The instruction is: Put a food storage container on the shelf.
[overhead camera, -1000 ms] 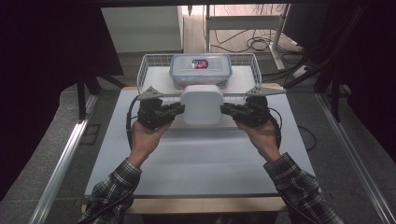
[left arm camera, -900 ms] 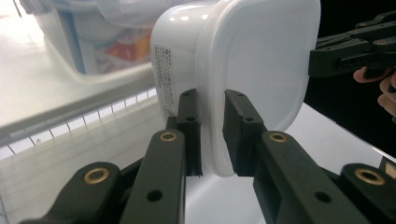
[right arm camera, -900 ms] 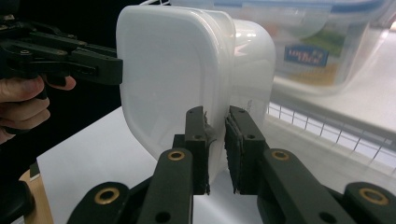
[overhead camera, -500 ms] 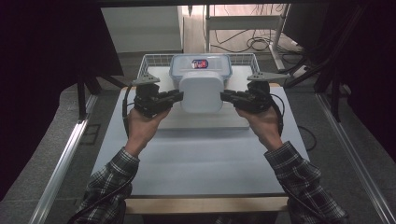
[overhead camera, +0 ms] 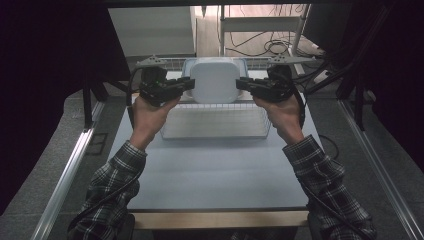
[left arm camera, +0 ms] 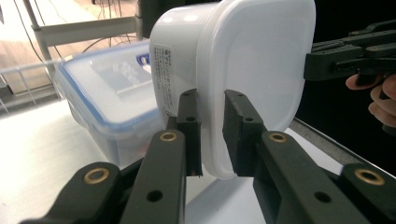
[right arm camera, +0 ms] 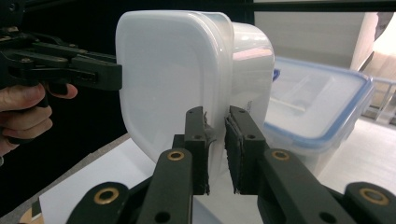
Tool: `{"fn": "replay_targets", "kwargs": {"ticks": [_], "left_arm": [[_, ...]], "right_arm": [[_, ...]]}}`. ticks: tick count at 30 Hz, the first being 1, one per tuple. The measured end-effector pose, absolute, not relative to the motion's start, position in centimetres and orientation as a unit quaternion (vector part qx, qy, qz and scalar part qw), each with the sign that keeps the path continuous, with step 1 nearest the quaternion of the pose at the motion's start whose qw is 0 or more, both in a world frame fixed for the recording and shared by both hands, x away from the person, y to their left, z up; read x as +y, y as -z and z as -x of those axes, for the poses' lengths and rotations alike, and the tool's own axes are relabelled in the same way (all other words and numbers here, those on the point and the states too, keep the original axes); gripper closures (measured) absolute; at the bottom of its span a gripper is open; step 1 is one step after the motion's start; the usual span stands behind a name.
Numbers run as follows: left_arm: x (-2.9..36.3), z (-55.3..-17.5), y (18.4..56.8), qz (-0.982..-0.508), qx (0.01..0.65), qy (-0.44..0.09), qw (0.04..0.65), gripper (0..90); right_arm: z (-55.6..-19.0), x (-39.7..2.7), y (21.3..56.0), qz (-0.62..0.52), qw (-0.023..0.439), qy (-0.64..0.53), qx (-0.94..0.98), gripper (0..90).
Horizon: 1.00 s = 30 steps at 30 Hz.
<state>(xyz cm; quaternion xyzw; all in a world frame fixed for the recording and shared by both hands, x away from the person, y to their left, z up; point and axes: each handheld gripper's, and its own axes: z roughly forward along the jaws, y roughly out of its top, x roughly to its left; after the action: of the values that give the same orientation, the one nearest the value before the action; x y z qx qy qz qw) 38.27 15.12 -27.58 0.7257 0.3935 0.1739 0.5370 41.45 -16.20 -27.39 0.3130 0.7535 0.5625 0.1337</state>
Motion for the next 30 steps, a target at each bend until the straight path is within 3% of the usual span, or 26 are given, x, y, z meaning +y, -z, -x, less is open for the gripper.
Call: {"fn": "replay_targets", "kwargs": {"ticks": [12,30], "left_arm": [[15.6,-39.9,24.6,-0.723,0.395,-0.170,0.540,78.0],[15.8,-43.9,25.0,-0.710,0.421,-0.120,0.553,75.1]], "right_arm": [[-43.1,-15.6,24.7,-0.318,0.139,-0.568,0.746,78.1],[-46.0,-15.2,24.3,-0.352,0.130,-0.555,0.742,72.7]]}}
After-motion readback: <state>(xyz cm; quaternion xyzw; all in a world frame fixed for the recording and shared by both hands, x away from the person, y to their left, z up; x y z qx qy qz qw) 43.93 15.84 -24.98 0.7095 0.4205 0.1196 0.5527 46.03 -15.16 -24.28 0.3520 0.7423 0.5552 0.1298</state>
